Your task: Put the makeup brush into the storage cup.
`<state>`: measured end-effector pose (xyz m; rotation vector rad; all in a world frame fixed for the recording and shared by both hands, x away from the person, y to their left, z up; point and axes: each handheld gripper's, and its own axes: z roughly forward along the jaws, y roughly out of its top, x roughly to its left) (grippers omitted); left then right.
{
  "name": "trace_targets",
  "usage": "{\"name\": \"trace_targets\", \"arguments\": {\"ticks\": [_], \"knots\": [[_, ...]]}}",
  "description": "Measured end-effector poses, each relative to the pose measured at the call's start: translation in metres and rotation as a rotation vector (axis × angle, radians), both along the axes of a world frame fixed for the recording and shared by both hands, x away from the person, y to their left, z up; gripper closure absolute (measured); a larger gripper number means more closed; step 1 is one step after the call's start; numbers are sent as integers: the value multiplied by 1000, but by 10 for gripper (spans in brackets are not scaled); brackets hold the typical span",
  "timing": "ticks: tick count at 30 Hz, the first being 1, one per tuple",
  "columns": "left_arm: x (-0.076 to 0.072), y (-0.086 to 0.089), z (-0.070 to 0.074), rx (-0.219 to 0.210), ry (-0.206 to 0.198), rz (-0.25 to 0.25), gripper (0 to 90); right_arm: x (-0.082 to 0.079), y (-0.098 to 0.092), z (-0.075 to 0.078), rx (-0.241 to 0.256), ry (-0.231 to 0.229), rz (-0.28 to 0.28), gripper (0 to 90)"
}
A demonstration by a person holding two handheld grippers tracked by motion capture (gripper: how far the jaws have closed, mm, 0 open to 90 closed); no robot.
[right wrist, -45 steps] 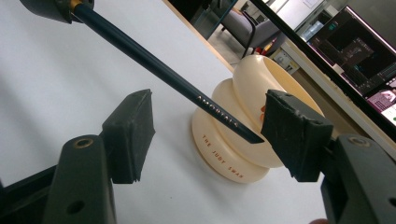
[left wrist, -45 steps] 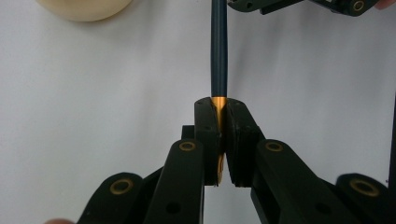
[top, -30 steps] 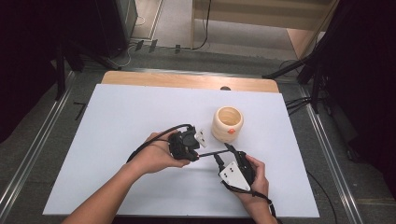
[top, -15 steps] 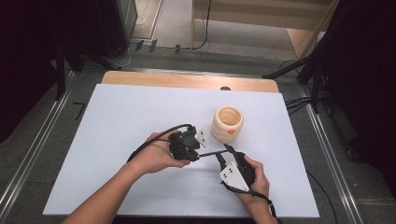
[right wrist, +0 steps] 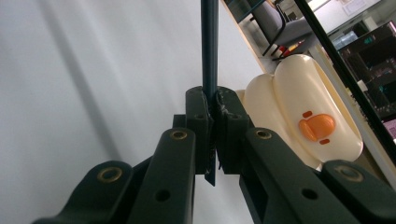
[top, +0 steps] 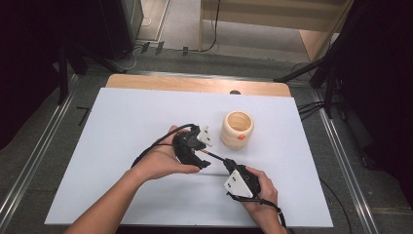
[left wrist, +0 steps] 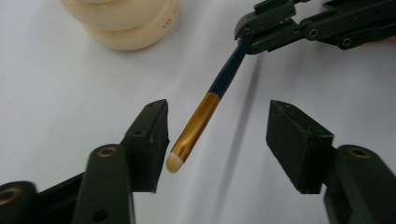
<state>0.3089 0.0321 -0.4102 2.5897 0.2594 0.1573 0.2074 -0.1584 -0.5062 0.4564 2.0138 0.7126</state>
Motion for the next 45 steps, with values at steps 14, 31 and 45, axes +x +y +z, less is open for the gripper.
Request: {"name": "trace_targets", "arguments": {"ticks": [14, 31, 45], "knots": [[11, 20, 1, -270, 48, 117, 398, 1, -12, 2, 216, 52, -38, 864], [3, 12, 0, -490, 109, 101, 509, 0, -15, 7, 456, 98, -77, 864], [7, 9, -3, -562, 191, 116, 702, -1, -12, 7, 519, 112, -65, 863]]}}
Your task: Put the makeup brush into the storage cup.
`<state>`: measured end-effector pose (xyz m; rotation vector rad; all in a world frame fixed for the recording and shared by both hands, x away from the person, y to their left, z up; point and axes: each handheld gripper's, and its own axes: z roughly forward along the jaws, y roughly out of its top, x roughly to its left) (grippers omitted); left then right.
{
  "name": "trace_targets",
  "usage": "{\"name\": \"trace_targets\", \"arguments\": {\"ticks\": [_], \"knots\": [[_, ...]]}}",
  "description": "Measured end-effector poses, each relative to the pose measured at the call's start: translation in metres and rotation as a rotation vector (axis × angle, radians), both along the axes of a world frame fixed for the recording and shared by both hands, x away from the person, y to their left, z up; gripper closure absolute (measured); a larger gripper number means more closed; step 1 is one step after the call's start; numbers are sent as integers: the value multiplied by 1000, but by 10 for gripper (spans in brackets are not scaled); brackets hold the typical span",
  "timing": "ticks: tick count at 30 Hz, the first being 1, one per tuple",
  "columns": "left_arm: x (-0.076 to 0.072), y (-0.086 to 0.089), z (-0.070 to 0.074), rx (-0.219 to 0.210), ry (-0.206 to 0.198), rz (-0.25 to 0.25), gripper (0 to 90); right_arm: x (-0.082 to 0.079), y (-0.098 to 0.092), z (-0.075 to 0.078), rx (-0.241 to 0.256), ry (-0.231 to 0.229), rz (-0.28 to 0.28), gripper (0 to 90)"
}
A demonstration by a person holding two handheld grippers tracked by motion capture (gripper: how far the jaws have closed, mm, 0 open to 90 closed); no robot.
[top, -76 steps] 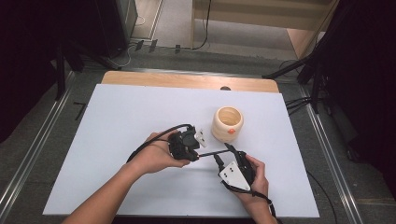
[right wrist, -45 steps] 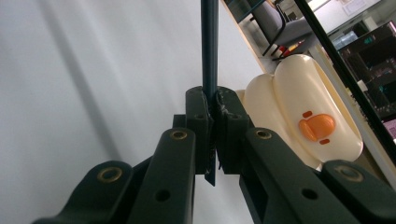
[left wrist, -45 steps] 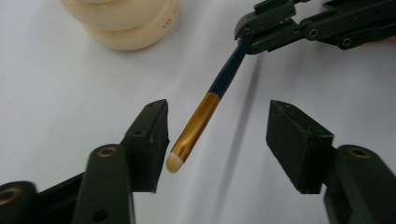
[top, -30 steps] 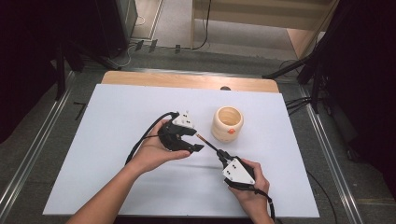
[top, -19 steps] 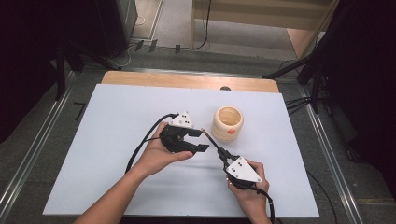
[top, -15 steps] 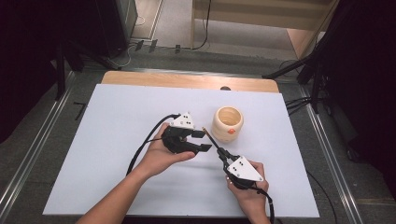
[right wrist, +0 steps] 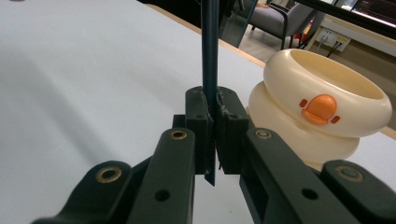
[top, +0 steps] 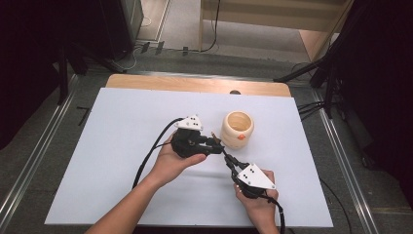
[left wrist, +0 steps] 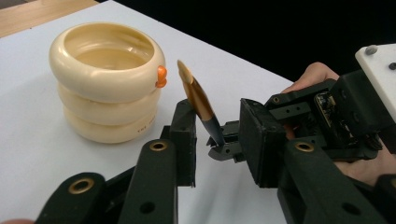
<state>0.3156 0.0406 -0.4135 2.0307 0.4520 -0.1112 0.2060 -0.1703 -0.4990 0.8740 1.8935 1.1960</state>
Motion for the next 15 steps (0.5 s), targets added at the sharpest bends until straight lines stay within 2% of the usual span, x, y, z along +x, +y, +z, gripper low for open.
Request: {"name": "trace_targets", "arguments": {"ticks": [6, 8, 10, 11, 14, 15], "knots": [[0, 0, 0, -5, 1, -8, 817, 0, 1, 0, 16, 4, 6, 862], [-1, 0, 1, -12, 9, -23, 835, 0, 1, -1, 18, 3, 10, 862], [-1, -1, 2, 2, 3, -24, 845, 0, 1, -2, 19, 3, 13, 859], [-2, -2, 2, 10, -3, -25, 846, 1, 1, -2, 18, 4, 20, 847], [-3, -5, 1, 47, -16, -27, 847, 0, 4, -2, 19, -1, 37, 713], [-4, -6, 0, 59, -16, -27, 848, 0, 6, -1, 21, -4, 40, 694]]}}
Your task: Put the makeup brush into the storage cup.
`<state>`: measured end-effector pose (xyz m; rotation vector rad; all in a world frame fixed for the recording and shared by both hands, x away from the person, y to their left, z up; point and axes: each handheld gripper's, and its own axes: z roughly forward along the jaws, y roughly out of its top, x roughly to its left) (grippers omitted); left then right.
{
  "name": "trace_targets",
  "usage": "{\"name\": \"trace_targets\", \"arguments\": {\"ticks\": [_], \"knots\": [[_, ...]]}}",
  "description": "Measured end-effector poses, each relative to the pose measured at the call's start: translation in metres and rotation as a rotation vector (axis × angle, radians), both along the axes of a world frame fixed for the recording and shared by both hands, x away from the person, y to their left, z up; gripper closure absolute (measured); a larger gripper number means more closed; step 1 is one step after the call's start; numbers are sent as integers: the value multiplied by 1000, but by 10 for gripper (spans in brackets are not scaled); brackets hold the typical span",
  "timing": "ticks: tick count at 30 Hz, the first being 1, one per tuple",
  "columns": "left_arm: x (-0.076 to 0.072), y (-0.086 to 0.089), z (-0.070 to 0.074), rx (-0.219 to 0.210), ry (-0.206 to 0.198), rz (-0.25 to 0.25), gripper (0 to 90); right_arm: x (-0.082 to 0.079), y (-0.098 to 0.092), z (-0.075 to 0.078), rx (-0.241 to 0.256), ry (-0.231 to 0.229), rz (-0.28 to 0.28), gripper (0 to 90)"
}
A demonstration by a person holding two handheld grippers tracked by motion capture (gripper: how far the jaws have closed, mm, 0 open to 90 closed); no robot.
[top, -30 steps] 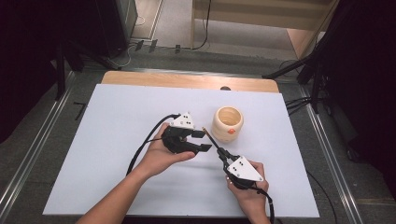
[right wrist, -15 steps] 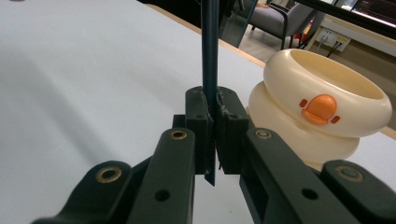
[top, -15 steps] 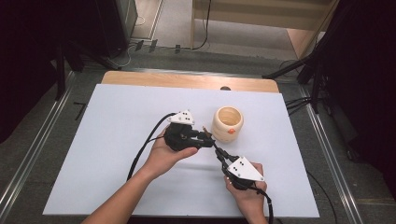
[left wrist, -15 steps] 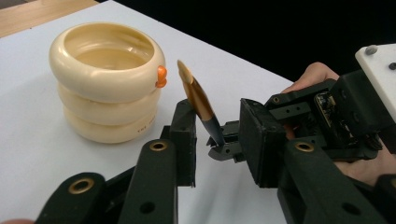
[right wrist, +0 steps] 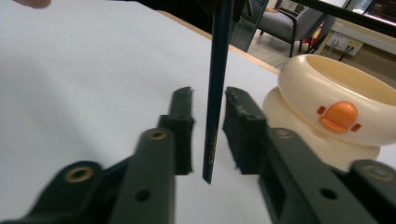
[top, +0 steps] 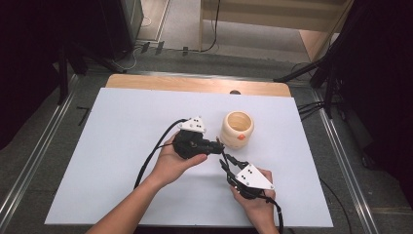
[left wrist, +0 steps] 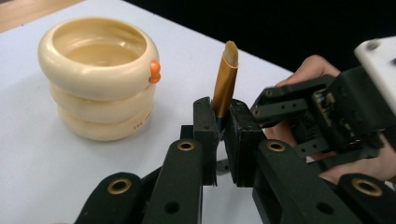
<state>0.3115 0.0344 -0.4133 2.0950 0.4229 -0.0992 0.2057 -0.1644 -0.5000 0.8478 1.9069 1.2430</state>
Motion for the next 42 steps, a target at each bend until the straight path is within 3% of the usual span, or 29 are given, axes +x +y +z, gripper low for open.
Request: {"name": "trace_targets", "arguments": {"ticks": [6, 7, 10, 14, 18, 20, 24, 29, 33, 38, 42], "knots": [[-6, -9, -2, 59, -30, -16, 848, 1, 2, 3, 3, -23, 12, 695], [-7, -10, -2, 67, -36, -19, 848, -1, 2, 4, 22, 0, -10, 705], [-9, -14, -3, 90, -48, -25, 848, -1, 2, 6, 33, 2, -10, 749], [-9, -15, -4, 88, -43, -30, 847, -1, 0, 8, 55, 24, -11, 840], [-8, -13, -4, 64, -26, -34, 838, 0, -2, 9, 69, 37, -10, 843], [-7, -11, -4, 31, 2, -44, 745, -1, -2, 9, 70, 35, -17, 843], [-8, -7, -3, 2, -13, -17, 501, 1, -5, 8, 83, 41, -37, 844], [-8, 7, -2, -64, -17, 15, 330, 3, -9, 8, 98, 44, -53, 843], [-9, 17, -4, -82, -38, 66, 159, 4, -11, 9, 110, 43, -66, 843], [-14, 33, -5, -120, -73, 96, 47, 5, -14, 9, 129, 51, -77, 844], [-18, 50, -7, -169, -90, 144, 19, 6, -18, 10, 148, 56, -89, 844]]}}
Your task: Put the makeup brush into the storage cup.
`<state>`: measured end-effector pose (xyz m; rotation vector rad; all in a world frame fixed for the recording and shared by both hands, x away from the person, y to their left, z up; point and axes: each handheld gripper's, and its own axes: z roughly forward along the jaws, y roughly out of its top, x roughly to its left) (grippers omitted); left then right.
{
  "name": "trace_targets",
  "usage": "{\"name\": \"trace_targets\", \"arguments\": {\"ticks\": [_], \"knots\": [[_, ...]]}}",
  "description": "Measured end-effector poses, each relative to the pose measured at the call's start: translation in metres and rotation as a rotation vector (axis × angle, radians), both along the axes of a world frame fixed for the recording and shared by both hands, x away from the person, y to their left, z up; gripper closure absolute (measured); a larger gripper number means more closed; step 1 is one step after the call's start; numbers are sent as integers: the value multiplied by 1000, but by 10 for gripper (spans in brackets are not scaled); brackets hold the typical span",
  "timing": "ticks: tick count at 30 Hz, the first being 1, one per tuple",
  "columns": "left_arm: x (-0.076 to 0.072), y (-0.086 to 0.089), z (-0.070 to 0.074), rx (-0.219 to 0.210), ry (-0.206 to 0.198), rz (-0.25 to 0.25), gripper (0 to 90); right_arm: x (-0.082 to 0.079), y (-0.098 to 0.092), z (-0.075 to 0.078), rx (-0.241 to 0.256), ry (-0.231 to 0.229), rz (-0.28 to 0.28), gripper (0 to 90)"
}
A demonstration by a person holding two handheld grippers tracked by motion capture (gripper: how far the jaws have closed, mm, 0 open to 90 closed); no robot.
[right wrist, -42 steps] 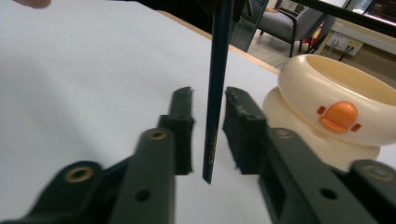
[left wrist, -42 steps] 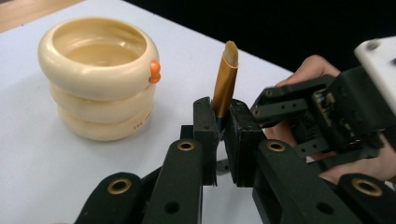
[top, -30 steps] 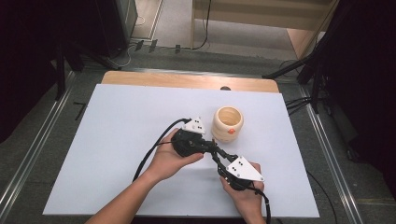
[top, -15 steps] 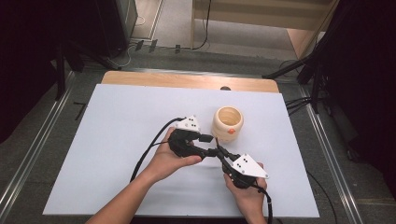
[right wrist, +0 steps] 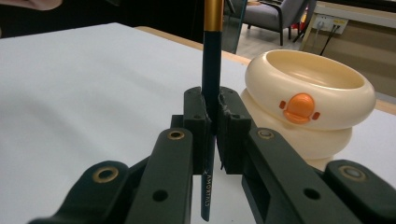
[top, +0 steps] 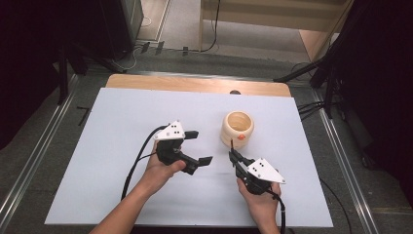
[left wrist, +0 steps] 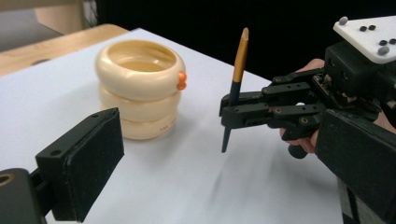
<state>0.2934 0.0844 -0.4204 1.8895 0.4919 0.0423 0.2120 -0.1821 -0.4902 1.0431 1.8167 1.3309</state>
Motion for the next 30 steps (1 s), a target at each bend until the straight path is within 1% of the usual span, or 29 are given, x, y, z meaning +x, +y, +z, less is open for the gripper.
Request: {"name": "trace_targets", "arguments": {"ticks": [2, 4, 6, 10, 14, 15, 16, 18, 19, 21, 24, 27, 30], "knots": [[-1, 7, -2, -12, -2, 11, 11, 0, -2, 1, 13, 2, -3, 844], [-3, 13, -3, -7, -9, 37, 11, 0, -3, 1, 14, 2, -6, 843], [-4, 19, -3, -8, -15, 46, 11, 0, -5, 3, 14, -3, -8, 844], [-8, 31, -4, -4, -41, 77, 11, 0, -9, 6, 21, -9, -16, 843], [-12, 44, -7, -10, -51, 119, 11, 1, -13, 9, 28, -11, -22, 843], [-13, 49, -8, -8, -60, 136, 11, 1, -14, 9, 29, -12, -23, 843], [-14, 52, -8, -10, -63, 146, 12, 1, -15, 9, 38, -6, -26, 843], [-15, 59, -10, 0, -80, 164, 11, 2, -18, 9, 44, -8, -26, 843], [-16, 62, -10, -2, -81, 170, 11, 2, -19, 10, 47, -8, -26, 843], [-17, 67, -12, 9, -86, 181, 12, 3, -20, 11, 46, -12, -27, 843], [-17, 74, -15, 25, -89, 202, 12, 4, -23, 13, 59, -16, -31, 843], [-19, 83, -18, 24, -95, 225, 11, 5, -24, 16, 67, -18, -34, 843], [-21, 91, -22, 16, -91, 238, 12, 6, -26, 19, 69, -25, -37, 843]]}}
